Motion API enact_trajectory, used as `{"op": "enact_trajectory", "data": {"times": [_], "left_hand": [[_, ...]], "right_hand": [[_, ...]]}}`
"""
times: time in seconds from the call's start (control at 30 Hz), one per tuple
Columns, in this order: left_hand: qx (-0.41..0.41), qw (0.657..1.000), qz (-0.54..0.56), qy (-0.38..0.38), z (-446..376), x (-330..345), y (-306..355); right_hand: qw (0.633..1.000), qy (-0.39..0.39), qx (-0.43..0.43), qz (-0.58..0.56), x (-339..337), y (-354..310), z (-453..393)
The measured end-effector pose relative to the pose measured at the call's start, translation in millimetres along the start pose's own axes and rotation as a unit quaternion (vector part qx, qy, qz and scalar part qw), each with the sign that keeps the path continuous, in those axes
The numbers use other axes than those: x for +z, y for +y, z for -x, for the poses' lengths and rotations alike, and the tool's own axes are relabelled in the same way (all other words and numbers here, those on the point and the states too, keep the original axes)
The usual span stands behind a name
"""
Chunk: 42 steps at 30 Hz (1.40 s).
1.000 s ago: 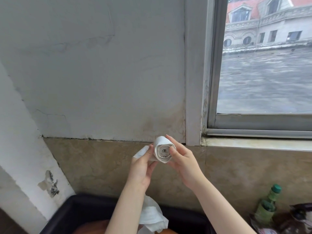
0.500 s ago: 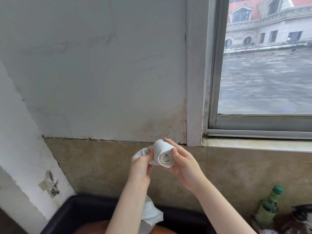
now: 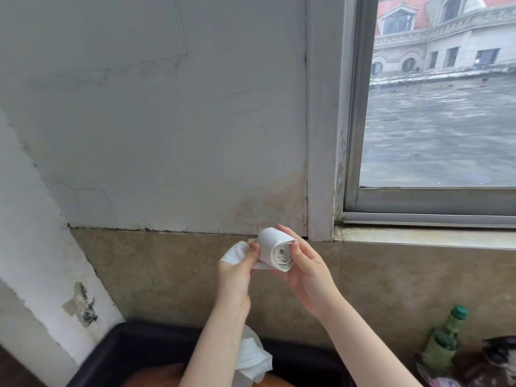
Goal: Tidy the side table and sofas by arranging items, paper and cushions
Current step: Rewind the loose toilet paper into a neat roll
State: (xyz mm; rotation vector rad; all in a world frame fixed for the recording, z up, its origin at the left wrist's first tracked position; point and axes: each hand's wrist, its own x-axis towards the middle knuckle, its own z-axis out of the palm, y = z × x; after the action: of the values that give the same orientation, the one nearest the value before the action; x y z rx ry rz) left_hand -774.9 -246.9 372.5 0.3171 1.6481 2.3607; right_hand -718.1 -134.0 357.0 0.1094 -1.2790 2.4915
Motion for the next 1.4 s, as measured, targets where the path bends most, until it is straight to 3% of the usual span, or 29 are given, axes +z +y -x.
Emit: {"op": "enact_trajectory", "data": {"times": [0.17,0.3,0.63,0.83,0.93,1.07,1.27,1.4], "left_hand": [[-0.061,0.997,0.02,-0.042,-3,-3,-2],[-0.063,0.995,0.035,-0.062,-4,-3,-4],[-0.016,1.0,0.003,0.013,1,6,-9],[-0.053,0.998,0.032,-0.025,1,7,-4],[-0.024,0.999,0.012,-0.027,1,8,2],[0.039,0.998,-0.002,0.051,5,12,8],[0.118,0.979,-0.165,0.02,7,12,6],[0.09,0.985,-0.145,0.025,6,14,9]], "right_hand": [[1.0,0.013,-0.006,0.001,0,0,0],[1.0,0.014,0.01,-0.008,-3,-1,1],[0.998,0.018,0.03,-0.061,-6,1,4],[1.0,0.021,0.002,-0.023,-8,1,2],[1.0,0.019,-0.017,0.008,-8,-2,0],[1.0,0.005,-0.021,-0.006,-7,-3,1],[0.999,0.001,-0.04,-0.013,-7,-4,5],[0.999,-0.006,-0.044,0.001,-7,-4,7]]}}
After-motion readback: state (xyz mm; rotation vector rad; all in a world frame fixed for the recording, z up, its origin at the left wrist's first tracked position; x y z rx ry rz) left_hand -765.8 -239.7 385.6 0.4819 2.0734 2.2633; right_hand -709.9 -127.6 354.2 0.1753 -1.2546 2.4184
